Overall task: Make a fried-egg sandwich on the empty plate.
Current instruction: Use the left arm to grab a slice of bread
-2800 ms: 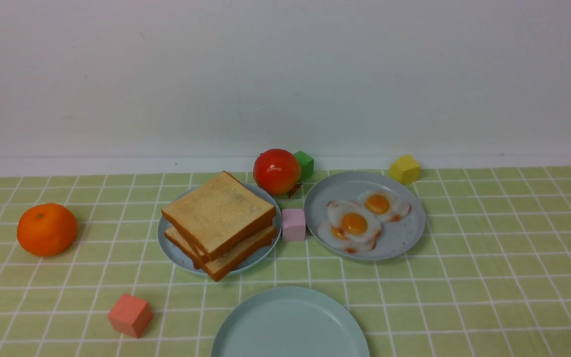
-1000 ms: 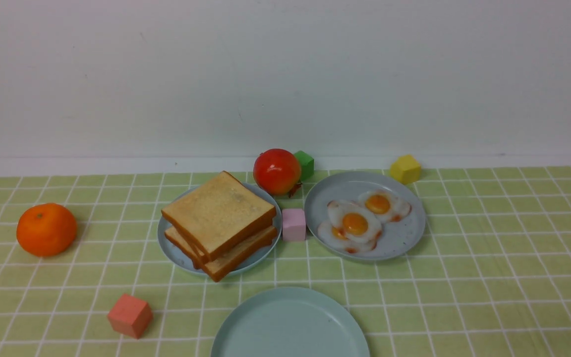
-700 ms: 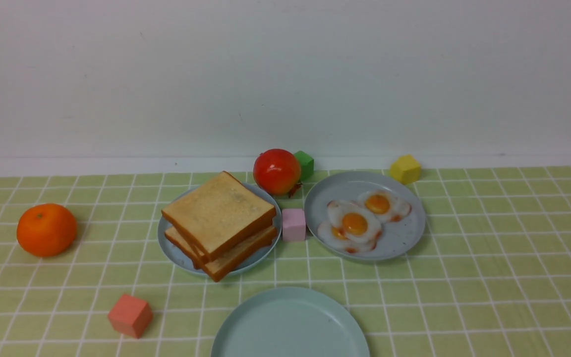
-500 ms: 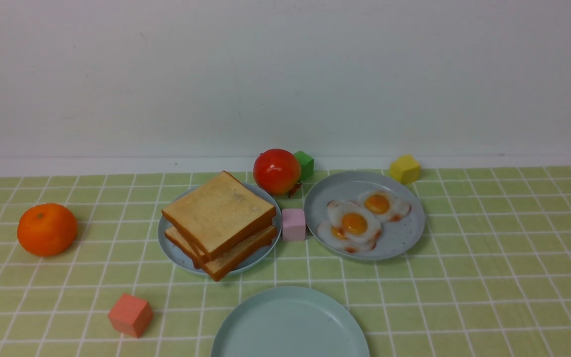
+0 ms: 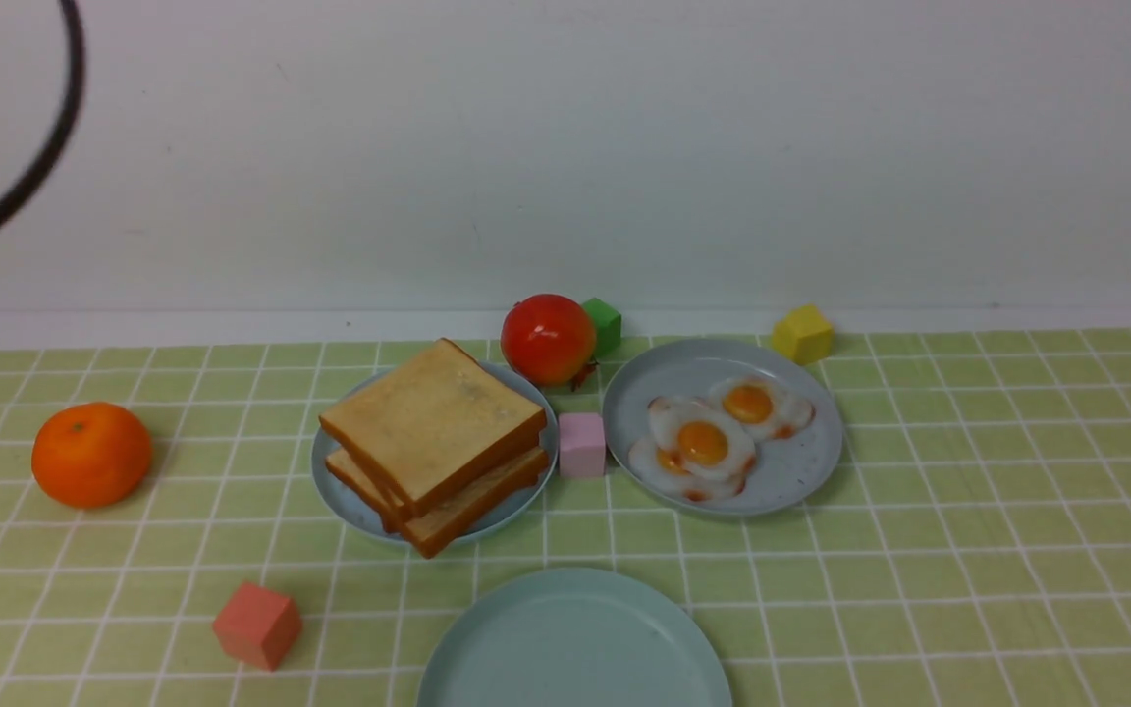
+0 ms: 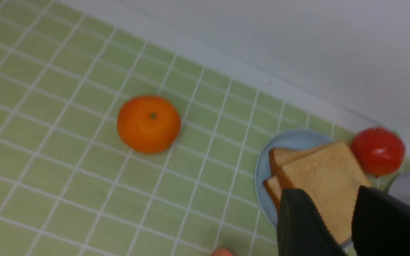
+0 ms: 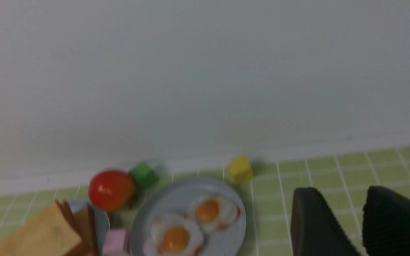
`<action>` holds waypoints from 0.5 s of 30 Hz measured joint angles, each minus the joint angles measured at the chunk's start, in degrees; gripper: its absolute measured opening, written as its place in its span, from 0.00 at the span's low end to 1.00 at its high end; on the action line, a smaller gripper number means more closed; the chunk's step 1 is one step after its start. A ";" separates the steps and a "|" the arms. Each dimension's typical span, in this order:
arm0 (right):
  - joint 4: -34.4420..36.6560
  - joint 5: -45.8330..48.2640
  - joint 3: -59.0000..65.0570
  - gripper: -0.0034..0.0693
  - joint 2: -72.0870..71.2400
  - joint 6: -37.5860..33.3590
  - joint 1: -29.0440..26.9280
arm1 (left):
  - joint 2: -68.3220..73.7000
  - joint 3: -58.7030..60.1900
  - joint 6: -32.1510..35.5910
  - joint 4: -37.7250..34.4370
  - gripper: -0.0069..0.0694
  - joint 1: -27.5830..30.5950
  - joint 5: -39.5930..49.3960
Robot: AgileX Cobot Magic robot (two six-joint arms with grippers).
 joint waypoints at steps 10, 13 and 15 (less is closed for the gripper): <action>13.31 16.43 0.11 0.38 10.42 -21.57 2.34 | 23.68 -5.32 31.84 -29.47 0.40 0.00 1.76; 16.36 16.73 0.11 0.39 11.06 -26.28 5.51 | 30.22 -10.64 40.37 -33.34 0.40 0.00 4.03; 16.81 17.05 0.11 0.40 11.34 -27.80 7.47 | 33.90 -14.14 43.72 -33.55 0.41 0.00 5.03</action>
